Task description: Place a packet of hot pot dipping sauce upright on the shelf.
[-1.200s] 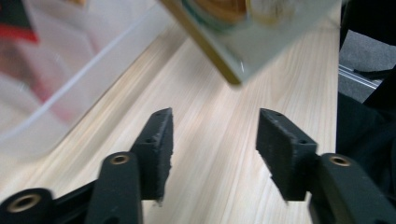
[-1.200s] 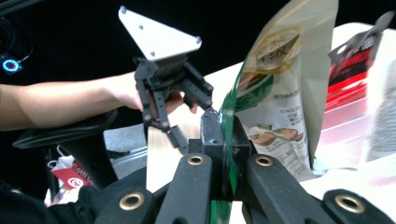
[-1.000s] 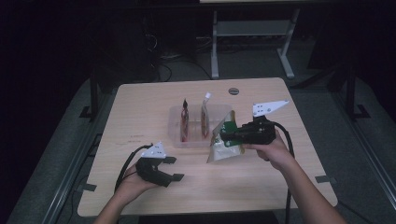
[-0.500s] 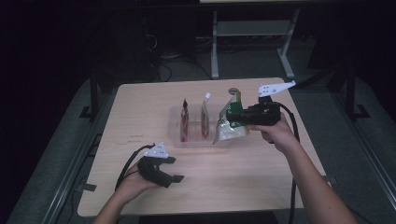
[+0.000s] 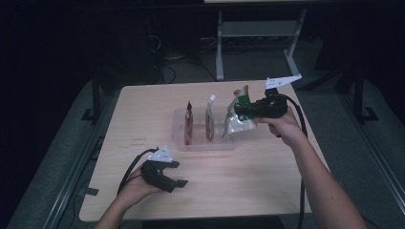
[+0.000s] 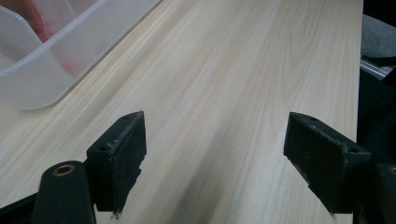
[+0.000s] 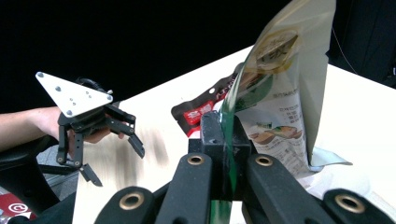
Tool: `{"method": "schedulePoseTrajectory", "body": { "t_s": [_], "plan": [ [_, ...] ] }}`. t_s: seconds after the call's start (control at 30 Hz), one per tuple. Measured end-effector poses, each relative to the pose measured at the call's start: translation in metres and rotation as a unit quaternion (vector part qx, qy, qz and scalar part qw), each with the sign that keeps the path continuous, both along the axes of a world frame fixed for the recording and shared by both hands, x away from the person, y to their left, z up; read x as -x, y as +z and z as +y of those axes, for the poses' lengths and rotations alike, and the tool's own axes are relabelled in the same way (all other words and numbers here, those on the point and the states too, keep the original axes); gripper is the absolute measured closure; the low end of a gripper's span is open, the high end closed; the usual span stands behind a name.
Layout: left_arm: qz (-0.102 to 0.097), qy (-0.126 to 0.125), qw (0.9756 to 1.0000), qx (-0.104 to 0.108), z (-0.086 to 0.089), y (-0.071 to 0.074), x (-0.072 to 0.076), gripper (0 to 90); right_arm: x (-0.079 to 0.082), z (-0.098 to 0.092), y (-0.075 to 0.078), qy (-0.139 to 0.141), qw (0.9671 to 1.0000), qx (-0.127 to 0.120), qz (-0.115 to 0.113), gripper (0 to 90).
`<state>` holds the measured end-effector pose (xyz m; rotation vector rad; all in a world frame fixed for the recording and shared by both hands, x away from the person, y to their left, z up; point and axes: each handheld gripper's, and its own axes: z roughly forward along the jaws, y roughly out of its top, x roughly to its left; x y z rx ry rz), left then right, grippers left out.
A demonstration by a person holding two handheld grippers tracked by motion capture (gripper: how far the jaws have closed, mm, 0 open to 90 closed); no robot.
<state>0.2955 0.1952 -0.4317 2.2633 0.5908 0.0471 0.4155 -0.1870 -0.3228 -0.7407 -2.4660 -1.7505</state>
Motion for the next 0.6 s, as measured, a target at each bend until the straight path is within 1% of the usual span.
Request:
{"method": "schedulePoseTrajectory", "body": {
  "t_s": [0.27, 0.6],
  "plan": [
    [0.002, -0.001, 1.0, -0.001, 0.0, -0.001, 0.0, 20.9, -0.003, 0.0, -0.006, -0.002, 1.0, 0.006, 0.004, 90.0],
    [0.004, -0.006, 1.0, -0.006, -0.001, -0.002, -0.001, 20.8, -0.006, 0.01, -0.016, 0.004, 0.9998, 0.012, 0.015, 90.0]
  ]
}}
